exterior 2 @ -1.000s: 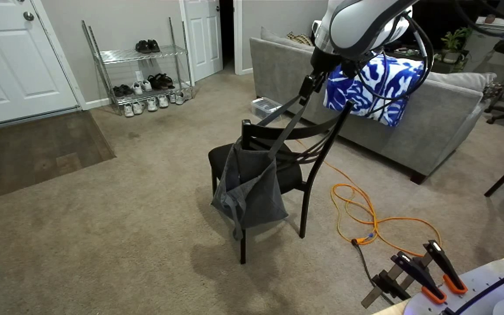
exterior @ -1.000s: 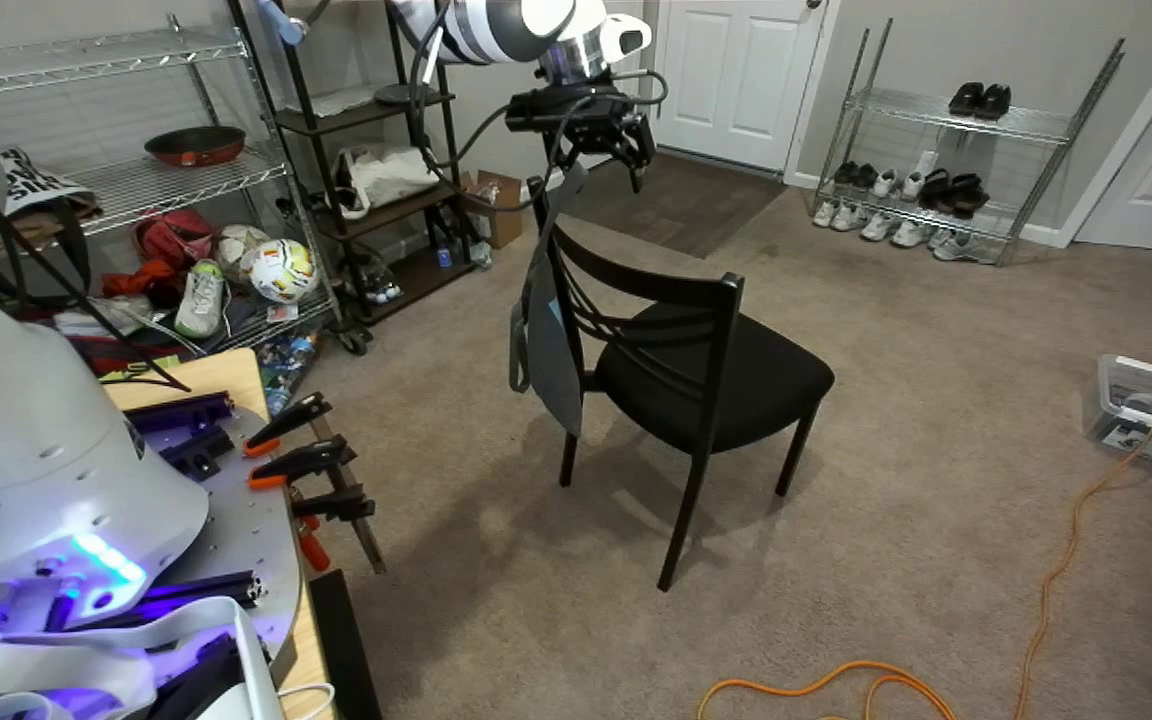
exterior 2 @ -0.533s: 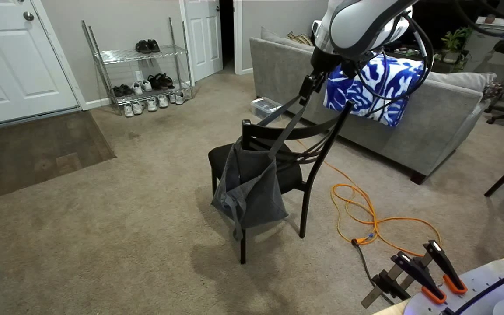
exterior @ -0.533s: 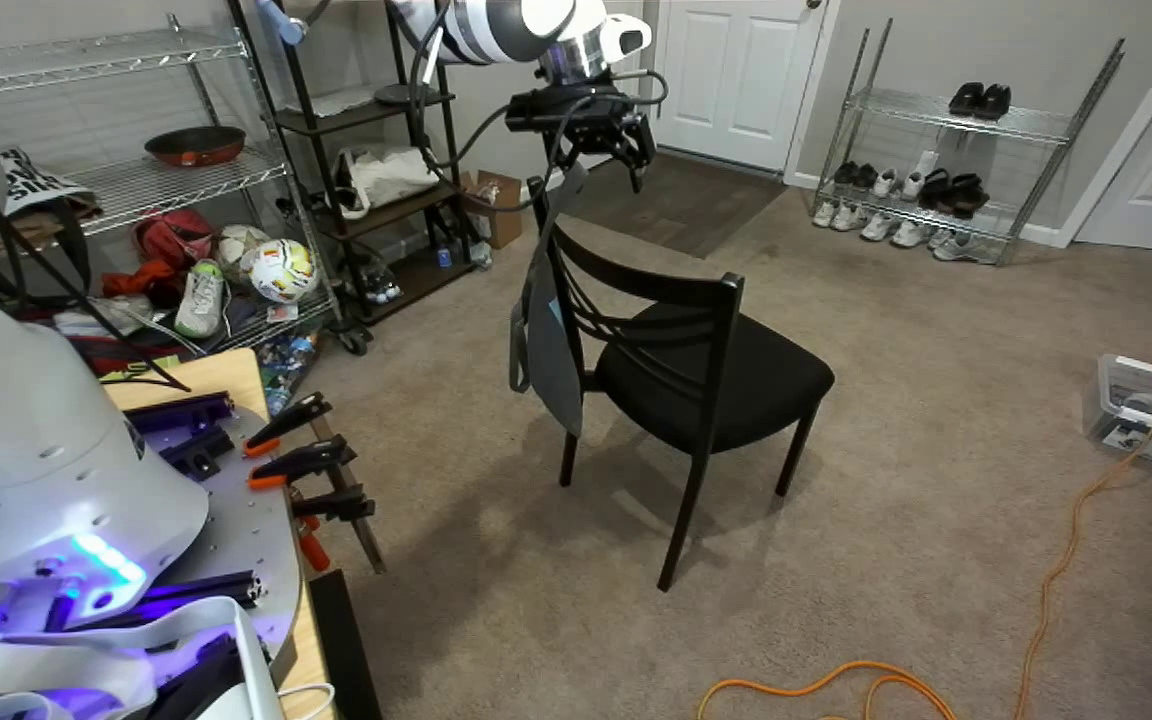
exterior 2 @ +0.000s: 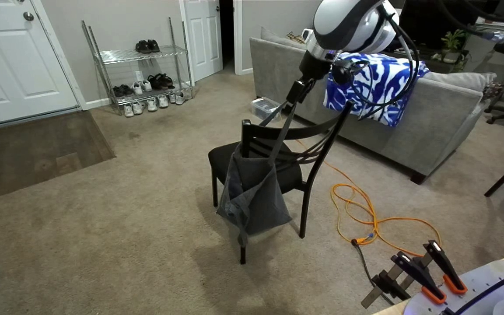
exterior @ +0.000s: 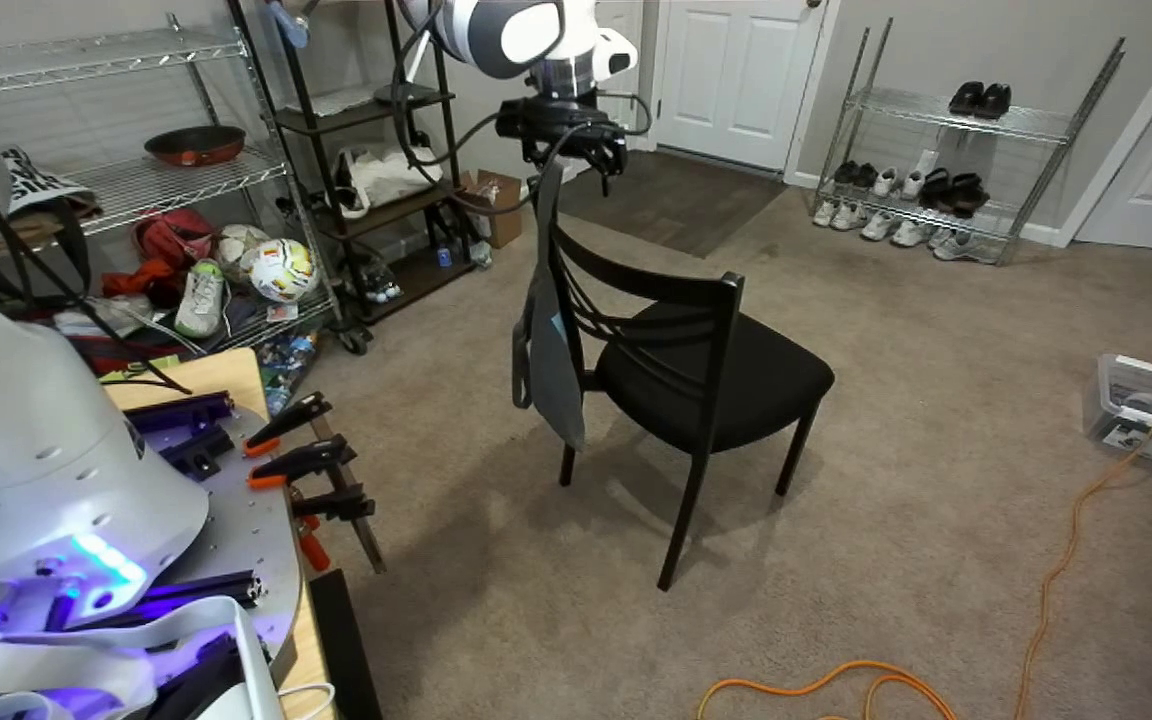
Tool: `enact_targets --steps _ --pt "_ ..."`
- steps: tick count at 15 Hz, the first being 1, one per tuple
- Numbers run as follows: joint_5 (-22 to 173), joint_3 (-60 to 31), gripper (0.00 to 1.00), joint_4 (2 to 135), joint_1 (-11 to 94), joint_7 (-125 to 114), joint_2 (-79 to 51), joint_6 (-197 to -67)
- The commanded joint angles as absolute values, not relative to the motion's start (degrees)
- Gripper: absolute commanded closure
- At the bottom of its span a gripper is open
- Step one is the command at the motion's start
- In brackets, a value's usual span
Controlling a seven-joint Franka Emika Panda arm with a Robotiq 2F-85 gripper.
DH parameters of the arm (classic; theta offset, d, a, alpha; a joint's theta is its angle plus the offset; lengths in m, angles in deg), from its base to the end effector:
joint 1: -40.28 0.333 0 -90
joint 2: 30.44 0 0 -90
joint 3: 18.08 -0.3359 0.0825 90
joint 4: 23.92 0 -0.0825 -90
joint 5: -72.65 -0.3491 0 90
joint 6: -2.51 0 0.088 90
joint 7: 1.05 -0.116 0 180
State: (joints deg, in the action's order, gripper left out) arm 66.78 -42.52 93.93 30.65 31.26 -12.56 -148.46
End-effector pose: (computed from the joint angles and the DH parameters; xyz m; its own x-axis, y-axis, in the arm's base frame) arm 0.5833 0.1369 0.3614 0.7213 0.6058 0.3357 0.6493 -0.7602 -0.0232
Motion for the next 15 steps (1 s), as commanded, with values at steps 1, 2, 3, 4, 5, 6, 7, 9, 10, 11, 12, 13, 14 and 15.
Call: enact_targets --steps 1,2,3,4,5,6,7,9,10,11,12,13,14,15 --pt "54.11 -51.40 0.00 90.30 22.65 46.71 -9.58 -143.90" --pt "50.69 -53.09 0.00 89.34 20.78 50.79 -8.99 -141.82" --pt "47.67 -54.42 0.00 88.29 18.96 54.58 -8.34 -139.34" --pt "45.18 -55.59 0.00 87.23 17.23 57.82 -7.81 -136.43" --pt "40.38 -51.73 0.00 85.77 20.13 62.31 -8.04 -132.73" --pt "37.71 -50.94 0.00 84.64 19.81 65.23 -8.02 -128.72" --pt "35.01 -48.98 0.00 83.27 20.49 68.12 -7.86 -124.36" --pt "30.92 -44.42 0.00 80.73 22.79 72.31 -7.51 -115.46" --pt "29.45 -42.22 0.00 79.54 23.91 73.80 -7.30 -110.85" --pt "28.55 -40.16 0.00 78.28 25.12 74.75 -6.82 -106.38" --pt "28.01 -38.22 0.00 77.07 26.30 75.52 -6.34 -101.90" --pt "28.19 -35.48 0.00 79.14 28.87 73.77 -8.40 -106.10" --pt "27.77 -34.30 0.00 78.19 29.49 74.36 -7.94 -103.22" --pt "27.67 -33.88 0.00 77.62 29.81 74.57 -7.56 -102.21"
